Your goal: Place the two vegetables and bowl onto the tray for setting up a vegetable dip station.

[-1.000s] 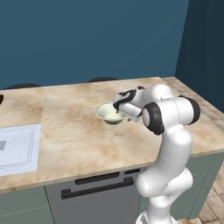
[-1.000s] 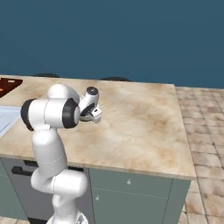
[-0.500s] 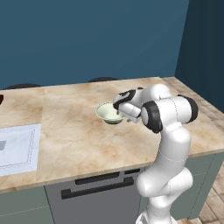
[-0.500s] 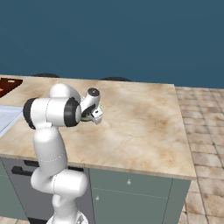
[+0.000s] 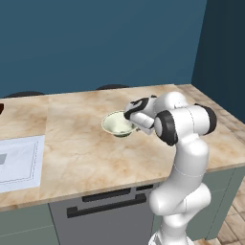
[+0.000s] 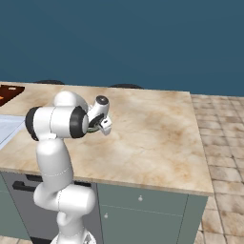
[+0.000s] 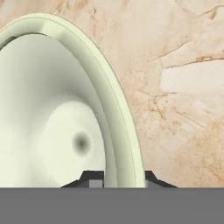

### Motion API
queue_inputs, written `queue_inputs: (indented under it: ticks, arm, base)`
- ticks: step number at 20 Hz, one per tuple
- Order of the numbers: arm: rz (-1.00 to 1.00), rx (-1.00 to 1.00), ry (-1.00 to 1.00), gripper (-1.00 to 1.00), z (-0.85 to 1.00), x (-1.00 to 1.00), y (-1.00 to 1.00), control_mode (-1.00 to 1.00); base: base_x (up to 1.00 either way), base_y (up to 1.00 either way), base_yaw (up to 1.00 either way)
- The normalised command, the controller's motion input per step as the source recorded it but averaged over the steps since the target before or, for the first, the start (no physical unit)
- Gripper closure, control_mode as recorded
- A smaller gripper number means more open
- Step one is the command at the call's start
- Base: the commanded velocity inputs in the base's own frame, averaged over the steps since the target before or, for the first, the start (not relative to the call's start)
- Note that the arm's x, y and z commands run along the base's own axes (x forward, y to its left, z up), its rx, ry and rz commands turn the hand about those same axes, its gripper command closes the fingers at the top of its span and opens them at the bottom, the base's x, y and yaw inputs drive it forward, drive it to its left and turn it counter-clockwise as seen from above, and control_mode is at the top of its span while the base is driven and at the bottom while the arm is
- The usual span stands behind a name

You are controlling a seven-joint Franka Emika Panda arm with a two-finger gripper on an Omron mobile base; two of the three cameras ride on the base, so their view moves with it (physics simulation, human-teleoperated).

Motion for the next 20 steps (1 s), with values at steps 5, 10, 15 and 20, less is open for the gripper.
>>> queue_inputs:
  ticks: [5, 10, 15, 20]
  arm:
    - [-0.02, 0.0, 0.0, 1.0, 0.28, 0.0, 0.0, -1.0]
    - [-0.09, 0.0, 0.0, 1.0, 0.43, -0.01, -0.02, -1.0]
    - [-0.1, 0.0, 0.0, 1.0, 0.41, -0.14, -0.03, -1.0]
    - [-0.11, 0.0, 0.0, 1.0, 0.41, -0.34, -0.03, -1.0]
  base:
    - [0.0, 0.0, 0.0]
    - [0.0, 0.0, 0.0]
    - [0.0, 0.0, 0.0]
    - [0.0, 0.0, 0.0]
